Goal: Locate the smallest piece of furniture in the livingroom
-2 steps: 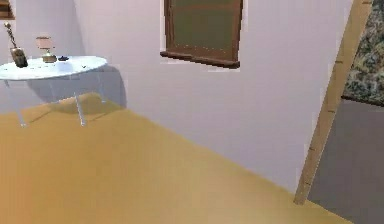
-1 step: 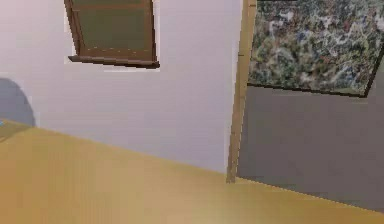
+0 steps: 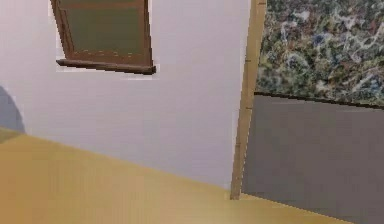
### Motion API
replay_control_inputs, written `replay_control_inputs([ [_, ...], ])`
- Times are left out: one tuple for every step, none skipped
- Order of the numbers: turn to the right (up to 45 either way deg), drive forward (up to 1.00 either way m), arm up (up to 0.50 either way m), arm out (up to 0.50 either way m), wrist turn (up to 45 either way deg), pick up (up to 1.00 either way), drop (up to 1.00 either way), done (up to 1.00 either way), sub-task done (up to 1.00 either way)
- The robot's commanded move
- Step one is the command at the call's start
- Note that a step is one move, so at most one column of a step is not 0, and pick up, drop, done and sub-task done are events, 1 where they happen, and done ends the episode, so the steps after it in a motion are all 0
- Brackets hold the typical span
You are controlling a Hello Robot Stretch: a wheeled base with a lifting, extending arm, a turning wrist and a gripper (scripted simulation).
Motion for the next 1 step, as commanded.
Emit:
replay_control_inputs([
  [-45.0,0.00,0.00,0.00,0.0,0.00,0.00,0.00,0.00],
])
